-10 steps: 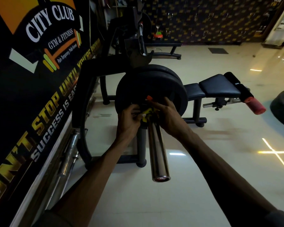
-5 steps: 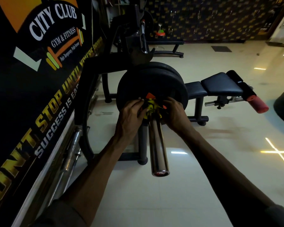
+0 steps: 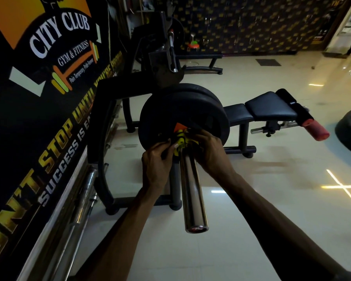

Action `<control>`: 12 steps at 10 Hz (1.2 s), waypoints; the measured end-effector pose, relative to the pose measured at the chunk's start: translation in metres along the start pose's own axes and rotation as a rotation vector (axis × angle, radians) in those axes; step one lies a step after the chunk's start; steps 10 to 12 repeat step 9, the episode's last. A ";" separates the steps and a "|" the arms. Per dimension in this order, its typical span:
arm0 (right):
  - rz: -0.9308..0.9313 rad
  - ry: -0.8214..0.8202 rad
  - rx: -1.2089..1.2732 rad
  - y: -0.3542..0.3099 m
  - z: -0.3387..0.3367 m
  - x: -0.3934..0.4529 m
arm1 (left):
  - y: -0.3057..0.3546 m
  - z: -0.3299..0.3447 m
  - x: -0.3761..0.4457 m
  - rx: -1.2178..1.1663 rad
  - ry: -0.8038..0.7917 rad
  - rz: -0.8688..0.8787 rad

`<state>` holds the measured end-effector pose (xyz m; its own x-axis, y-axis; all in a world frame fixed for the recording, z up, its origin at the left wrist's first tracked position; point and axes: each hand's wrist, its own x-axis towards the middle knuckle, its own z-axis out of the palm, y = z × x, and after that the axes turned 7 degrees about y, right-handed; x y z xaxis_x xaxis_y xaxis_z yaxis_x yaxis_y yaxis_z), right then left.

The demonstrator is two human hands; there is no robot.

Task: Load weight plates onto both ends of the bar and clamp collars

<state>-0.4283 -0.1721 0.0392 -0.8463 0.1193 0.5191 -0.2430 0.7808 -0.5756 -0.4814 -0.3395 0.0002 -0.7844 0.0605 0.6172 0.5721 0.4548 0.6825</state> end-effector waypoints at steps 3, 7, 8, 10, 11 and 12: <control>0.049 -0.021 -0.037 -0.009 -0.005 0.001 | -0.002 -0.010 0.014 0.095 -0.122 0.054; 0.125 -0.071 -0.157 -0.020 -0.012 -0.021 | 0.006 -0.039 0.008 0.162 -0.328 -0.009; 0.123 -0.085 -0.212 -0.023 -0.023 -0.032 | 0.013 -0.054 0.001 0.213 -0.329 -0.032; 0.091 -0.060 -0.224 -0.023 -0.032 -0.043 | 0.021 -0.062 -0.007 0.226 -0.283 -0.042; 0.091 -0.060 -0.224 -0.023 -0.032 -0.043 | 0.021 -0.062 -0.007 0.226 -0.283 -0.042; 0.091 -0.060 -0.224 -0.023 -0.032 -0.043 | 0.021 -0.062 -0.007 0.226 -0.283 -0.042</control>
